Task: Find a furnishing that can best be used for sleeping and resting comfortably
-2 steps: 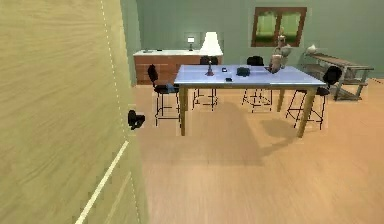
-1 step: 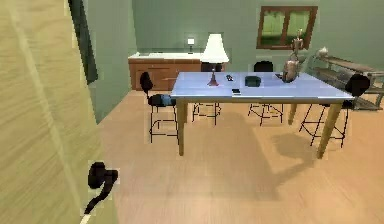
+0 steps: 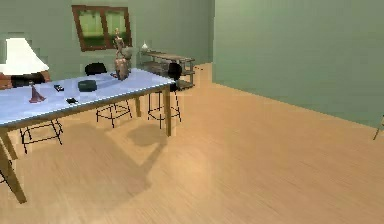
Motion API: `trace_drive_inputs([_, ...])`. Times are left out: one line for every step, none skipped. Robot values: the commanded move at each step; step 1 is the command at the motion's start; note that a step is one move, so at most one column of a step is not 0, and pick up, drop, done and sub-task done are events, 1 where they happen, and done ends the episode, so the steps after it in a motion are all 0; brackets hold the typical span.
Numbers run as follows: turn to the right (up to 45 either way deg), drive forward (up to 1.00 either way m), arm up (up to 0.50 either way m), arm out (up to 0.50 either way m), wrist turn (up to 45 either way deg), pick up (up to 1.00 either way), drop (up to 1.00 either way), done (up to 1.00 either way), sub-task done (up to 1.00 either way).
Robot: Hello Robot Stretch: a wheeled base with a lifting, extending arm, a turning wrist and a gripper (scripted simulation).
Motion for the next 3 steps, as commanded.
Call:
trace_drive_inputs([12.0, 0.00, 0.00, 0.00, 0.0, 0.00, 0.00, 0.00, 0.00])
trace_drive_inputs([0.0, 0.50, 0.00, 0.00, 0.0, 0.00, 0.00, 0.00, 0.00])
trace_drive_inputs([-6.0, 0.00, 0.00, 0.00, 0.0, 0.00, 0.00, 0.00, 0.00])
